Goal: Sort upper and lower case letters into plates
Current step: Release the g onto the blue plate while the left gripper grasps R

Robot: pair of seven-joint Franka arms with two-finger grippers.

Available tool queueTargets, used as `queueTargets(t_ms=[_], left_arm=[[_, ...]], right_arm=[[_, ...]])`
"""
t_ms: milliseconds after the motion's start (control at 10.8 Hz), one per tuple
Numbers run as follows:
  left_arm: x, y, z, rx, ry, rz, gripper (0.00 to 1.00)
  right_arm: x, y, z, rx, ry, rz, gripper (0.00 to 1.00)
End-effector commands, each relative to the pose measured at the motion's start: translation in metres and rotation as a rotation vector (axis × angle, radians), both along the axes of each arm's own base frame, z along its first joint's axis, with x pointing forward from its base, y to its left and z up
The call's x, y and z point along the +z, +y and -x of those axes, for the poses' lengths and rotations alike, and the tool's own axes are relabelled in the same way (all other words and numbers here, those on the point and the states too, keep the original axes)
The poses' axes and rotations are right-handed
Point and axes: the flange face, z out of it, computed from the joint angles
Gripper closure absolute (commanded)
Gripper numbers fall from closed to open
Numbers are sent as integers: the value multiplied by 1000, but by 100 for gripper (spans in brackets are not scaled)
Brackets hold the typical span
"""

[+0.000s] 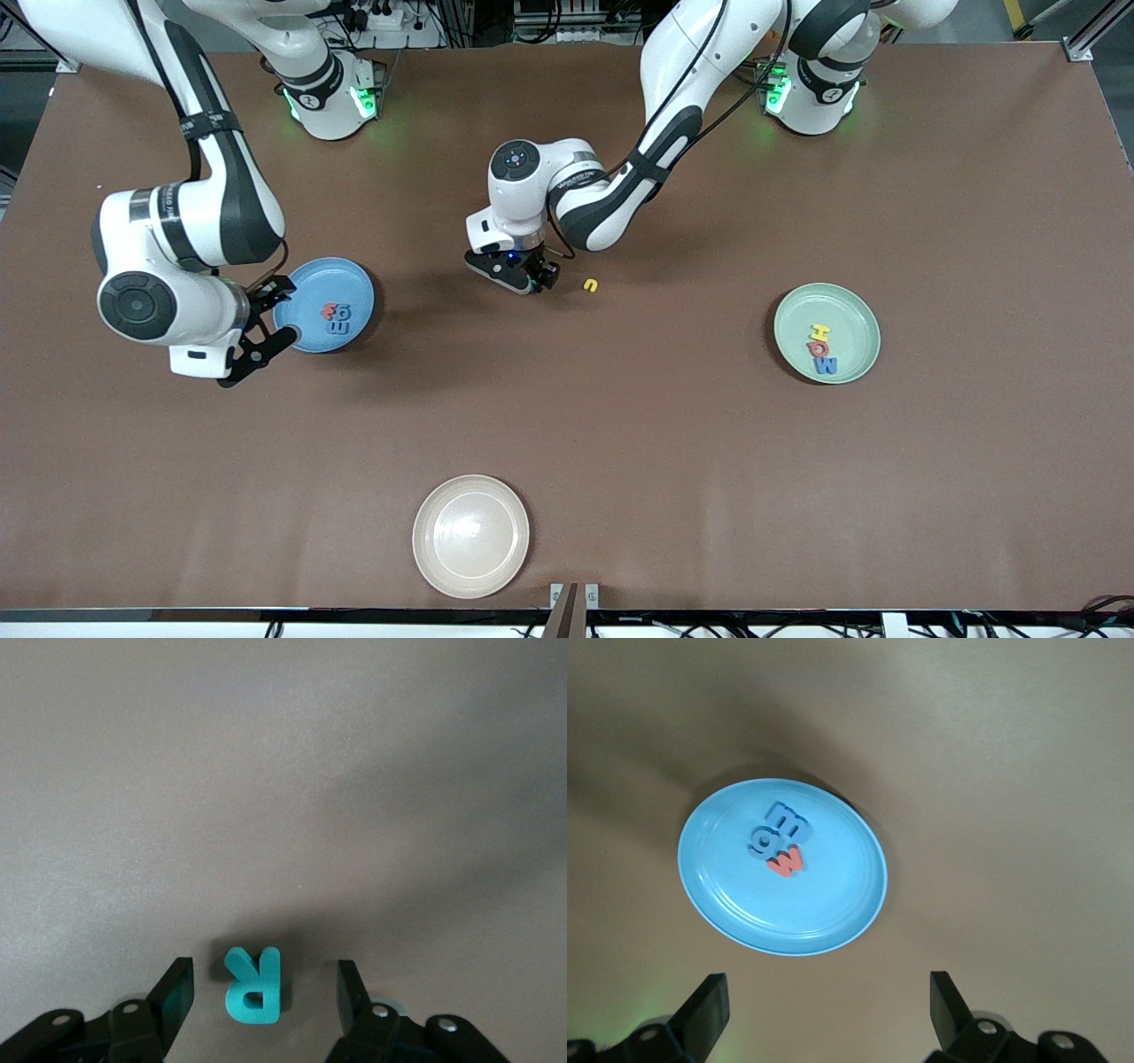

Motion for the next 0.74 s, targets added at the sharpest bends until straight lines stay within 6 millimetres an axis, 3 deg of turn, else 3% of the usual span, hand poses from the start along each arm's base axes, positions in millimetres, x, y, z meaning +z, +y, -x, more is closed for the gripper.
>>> queueTargets(t_ms=[0, 93, 185, 371, 463, 648], left_arm=[[-7, 0, 3, 0, -21, -18, 36], [-12, 1, 3, -1, -18, -23, 38], [-11, 0, 3, 2, -18, -21, 47], [-5, 0, -1, 8, -20, -11, 89], [-4, 4, -7, 9, -23, -13, 100], [16, 17, -22, 48, -16, -51, 100]], right_arm=[[42, -49, -10, -80, 10, -11, 0], [48, -63, -14, -142, 1, -62, 0], [49, -64, -17, -154, -3, -72, 0], [55, -66, -15, -178, 14, -68, 0], [54, -74, -17, -226, 9, -54, 0], [53, -73, -20, -325, -17, -10, 0]])
